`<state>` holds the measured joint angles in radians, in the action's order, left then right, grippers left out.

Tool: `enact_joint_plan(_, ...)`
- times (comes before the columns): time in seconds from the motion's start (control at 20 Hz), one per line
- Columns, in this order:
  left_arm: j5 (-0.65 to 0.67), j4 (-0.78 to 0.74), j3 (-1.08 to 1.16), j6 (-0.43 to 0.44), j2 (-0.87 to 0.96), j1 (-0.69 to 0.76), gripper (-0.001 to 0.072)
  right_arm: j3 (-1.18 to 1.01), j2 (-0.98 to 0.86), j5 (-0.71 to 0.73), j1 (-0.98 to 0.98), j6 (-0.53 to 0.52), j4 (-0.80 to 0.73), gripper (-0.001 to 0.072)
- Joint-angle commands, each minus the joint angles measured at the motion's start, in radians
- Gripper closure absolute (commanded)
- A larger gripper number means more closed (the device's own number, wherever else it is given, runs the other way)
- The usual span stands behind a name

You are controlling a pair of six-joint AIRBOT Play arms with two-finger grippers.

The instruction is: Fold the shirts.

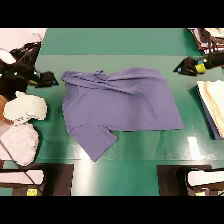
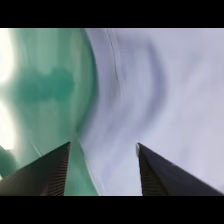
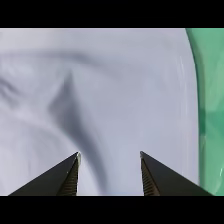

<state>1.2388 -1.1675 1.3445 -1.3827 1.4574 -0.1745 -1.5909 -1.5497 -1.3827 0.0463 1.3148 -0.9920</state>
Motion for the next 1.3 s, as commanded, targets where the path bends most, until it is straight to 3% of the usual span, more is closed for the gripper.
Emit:
enact_joint_plan(0.0, 0.050, 0.011, -0.291, -0.002, -0.187, -0.023, 0.0209, 0.239, 0.171, 0.009, 0.043, -0.039, 0.005, 0.0281)
enact_joint_plan(0.35, -0.052, 0.171, -0.820, -0.005, -0.474, -0.022, 0.0208, 0.482, 0.404, 0.132, 0.054, -0.041, 0.005, 0.0282)
enact_joint_plan(0.65, -0.199, 0.275, -0.924, 0.030, -0.478, -0.012, 0.0208, 0.530, 0.503, 0.150, 0.055, -0.041, 0.004, 0.0281)
enact_joint_plan(0.95, -0.368, 0.332, -0.927, 0.024, -0.477, 0.090, 0.0211, 0.530, 0.523, 0.112, 0.057, -0.041, -0.007, 0.0281)
enact_joint_plan(1.0, -0.367, 0.338, -0.925, 0.021, -0.477, 0.094, 0.0366, 0.531, 0.523, 0.092, 0.063, -0.041, -0.015, 0.0281)
enact_joint_plan(1.05, -0.364, 0.338, -0.917, 0.021, -0.477, 0.094, 0.0615, 0.532, 0.523, 0.069, 0.077, -0.041, -0.030, 0.0281)
enact_joint_plan(1.1, -0.361, 0.337, -0.900, 0.021, -0.477, 0.094, 0.0672, 0.536, 0.523, 0.037, 0.103, -0.041, -0.036, 0.0281)
enact_joint_plan(1.25, -0.293, 0.323, -0.799, 0.031, -0.477, 0.094, 0.0681, 0.631, 0.546, -0.018, 0.232, -0.041, -0.087, 0.0281)
